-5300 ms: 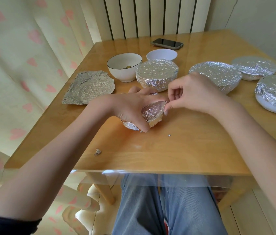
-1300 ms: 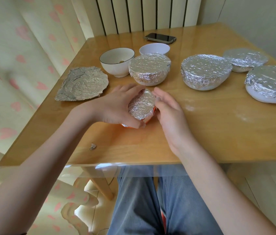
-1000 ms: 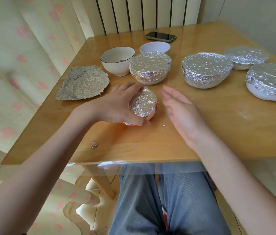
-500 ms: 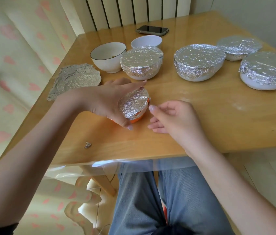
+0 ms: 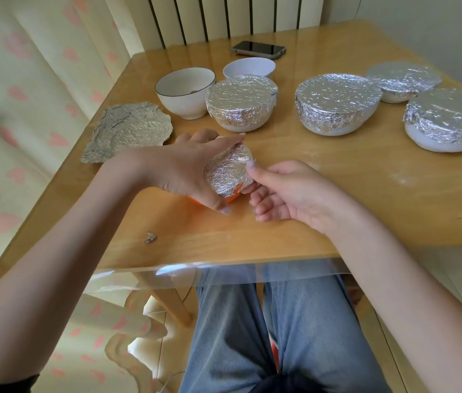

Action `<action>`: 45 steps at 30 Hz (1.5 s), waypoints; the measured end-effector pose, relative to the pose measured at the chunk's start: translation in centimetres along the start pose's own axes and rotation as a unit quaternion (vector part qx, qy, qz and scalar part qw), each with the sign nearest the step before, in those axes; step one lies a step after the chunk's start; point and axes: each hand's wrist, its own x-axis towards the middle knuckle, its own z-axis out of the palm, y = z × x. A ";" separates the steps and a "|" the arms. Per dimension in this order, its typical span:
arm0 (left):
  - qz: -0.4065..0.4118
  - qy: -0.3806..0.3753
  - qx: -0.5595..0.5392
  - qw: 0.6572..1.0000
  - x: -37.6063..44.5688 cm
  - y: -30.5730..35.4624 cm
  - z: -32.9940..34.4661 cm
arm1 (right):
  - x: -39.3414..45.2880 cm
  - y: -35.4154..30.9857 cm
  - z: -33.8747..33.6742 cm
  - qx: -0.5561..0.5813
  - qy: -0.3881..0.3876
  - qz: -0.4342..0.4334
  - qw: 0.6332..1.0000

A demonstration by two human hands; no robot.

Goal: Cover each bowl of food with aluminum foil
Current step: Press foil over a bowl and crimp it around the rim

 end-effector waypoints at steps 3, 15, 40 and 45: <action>-0.004 -0.003 -0.003 1.000 -0.1 0.2 0.0 | 0.2 0.2 -0.3 0.024 -0.010 0.000 1.000; -0.003 -0.002 -0.011 1.000 -0.1 0.0 0.2 | 0.7 0.9 -1.6 0.057 -0.094 -0.003 0.994; 0.005 0.003 -0.022 1.000 0.1 -0.4 0.3 | 1.7 2.2 -1.8 -0.288 0.069 -0.410 0.863; 0.001 -0.002 -0.027 1.000 0.0 -0.2 0.3 | 2.3 1.9 -2.6 -0.394 0.057 -0.507 0.764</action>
